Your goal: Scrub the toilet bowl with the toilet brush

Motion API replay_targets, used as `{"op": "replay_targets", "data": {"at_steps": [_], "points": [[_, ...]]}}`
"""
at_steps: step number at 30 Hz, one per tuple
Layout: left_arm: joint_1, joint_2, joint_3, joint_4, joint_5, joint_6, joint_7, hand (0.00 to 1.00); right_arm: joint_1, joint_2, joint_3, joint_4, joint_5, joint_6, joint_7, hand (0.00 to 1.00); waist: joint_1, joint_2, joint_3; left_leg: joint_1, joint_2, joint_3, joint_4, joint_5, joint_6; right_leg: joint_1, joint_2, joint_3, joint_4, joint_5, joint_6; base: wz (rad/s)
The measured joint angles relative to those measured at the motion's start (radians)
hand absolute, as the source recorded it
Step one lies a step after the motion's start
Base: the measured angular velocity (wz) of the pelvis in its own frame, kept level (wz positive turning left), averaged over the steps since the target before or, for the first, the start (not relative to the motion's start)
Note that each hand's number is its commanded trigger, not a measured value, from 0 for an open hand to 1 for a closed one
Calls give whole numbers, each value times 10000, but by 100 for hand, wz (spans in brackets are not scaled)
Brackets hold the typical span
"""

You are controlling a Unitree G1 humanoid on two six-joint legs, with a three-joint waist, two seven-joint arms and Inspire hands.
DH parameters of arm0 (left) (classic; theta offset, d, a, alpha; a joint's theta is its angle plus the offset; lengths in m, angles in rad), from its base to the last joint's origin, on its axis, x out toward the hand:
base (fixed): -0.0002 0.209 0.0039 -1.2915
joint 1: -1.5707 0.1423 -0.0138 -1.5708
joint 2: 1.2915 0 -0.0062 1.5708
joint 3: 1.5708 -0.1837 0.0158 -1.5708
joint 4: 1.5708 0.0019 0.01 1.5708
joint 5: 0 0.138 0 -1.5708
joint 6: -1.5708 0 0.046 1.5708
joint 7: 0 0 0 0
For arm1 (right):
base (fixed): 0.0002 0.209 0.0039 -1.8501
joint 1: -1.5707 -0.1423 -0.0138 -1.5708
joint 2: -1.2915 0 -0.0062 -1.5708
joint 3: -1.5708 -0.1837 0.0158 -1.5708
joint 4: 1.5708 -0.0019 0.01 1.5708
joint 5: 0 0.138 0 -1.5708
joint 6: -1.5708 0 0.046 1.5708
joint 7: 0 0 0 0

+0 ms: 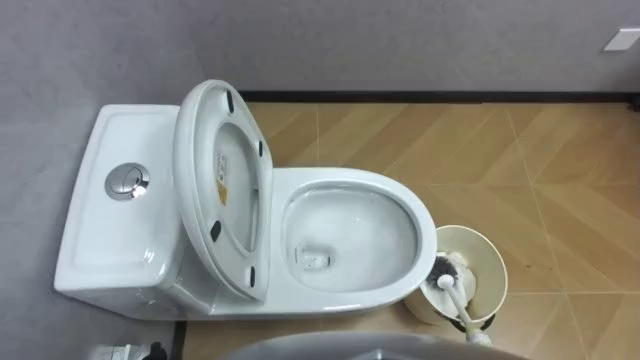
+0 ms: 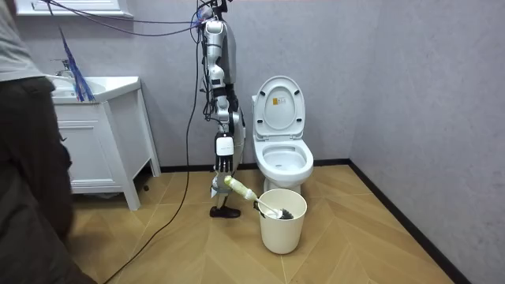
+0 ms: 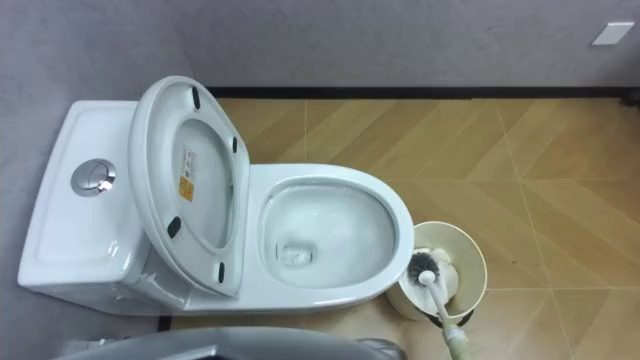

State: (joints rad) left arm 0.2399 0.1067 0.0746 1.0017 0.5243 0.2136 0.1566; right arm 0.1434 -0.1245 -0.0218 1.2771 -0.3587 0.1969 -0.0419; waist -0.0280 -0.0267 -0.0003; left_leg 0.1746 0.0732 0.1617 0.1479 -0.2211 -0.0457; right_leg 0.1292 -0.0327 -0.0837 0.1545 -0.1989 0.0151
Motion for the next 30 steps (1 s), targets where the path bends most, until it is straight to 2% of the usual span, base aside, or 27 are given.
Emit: {"op": "replay_targets", "data": {"at_steps": [9,19,23,30], "points": [[-6,0,-15,-7,-15,-134,27,0,-69,-1,-1,-43,0,-128,-152,0,3,-8,12,5,-1,-15,-7,0,0,-9,-2,-1,-17,-2,2,0],[-55,42,-24,-13,-126,-153,55,0,-80,1,-59,-486,59,-435,-1247,0,-85,14,10,-160,-7,-9,-13,-1,0,-58,-7,-29,-20,-1,2,1],[-133,67,3,-21,-123,-155,56,0,-146,-8,-476,-777,299,-507,-1727,0,-88,39,3,-238,-7,-10,-5,0,0,-133,-6,-70,-40,-1,2,0],[-312,232,34,-11,-190,-345,58,0,-478,-31,-1106,-911,680,-1189,-2937,0,3,137,-5,-514,-3,-2,10,0,0,-446,-4,-83,-9,15,-2,0]]}}
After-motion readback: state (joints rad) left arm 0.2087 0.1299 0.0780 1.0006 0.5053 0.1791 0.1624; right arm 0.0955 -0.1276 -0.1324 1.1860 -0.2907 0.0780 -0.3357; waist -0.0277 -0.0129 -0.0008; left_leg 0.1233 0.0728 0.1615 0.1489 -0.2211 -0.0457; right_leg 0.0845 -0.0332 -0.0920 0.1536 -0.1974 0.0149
